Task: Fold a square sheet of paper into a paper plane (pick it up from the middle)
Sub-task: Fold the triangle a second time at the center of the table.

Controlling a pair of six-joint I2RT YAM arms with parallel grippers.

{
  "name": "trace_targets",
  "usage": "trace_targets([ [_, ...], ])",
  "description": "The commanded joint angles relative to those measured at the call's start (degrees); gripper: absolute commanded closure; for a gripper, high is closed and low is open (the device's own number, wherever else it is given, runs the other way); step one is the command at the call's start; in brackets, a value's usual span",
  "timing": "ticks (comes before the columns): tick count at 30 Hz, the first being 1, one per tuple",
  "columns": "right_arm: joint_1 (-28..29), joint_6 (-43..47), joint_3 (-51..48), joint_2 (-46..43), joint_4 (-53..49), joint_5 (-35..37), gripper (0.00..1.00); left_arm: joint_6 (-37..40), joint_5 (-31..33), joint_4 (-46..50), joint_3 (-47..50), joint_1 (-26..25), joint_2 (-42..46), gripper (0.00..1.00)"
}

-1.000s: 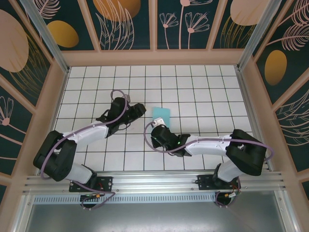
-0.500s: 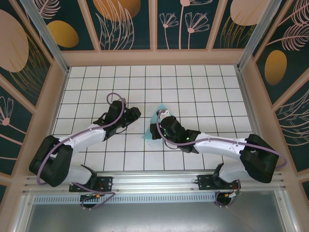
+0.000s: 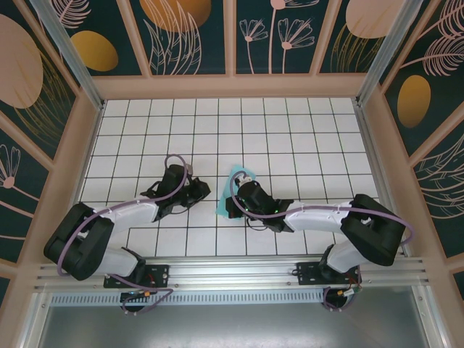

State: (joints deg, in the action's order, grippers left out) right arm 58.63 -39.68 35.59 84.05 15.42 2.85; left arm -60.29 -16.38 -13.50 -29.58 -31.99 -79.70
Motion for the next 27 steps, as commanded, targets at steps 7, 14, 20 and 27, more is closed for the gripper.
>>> trace_targets([
  [7, -0.01, -1.80, -0.44, 1.30, 3.75, -0.93, 1.00, -1.38, -2.77, -1.42, -1.81, -3.39, -5.51, 1.00],
  [14, -0.01, -1.87, -0.48, 1.85, 3.59, -0.62, 1.00, -2.88, -5.77, -5.00, -1.38, -4.38, -7.31, 1.00],
  [20, -0.01, -1.83, -0.44, 1.89, 3.56, -0.63, 1.00, -3.54, -5.31, -3.80, -1.47, -5.23, -8.60, 1.00],
  [27, 0.00, -1.70, -0.44, 2.08, 3.48, -0.44, 1.00, -3.04, -9.50, -7.60, -0.47, -5.89, -9.39, 1.00],
])
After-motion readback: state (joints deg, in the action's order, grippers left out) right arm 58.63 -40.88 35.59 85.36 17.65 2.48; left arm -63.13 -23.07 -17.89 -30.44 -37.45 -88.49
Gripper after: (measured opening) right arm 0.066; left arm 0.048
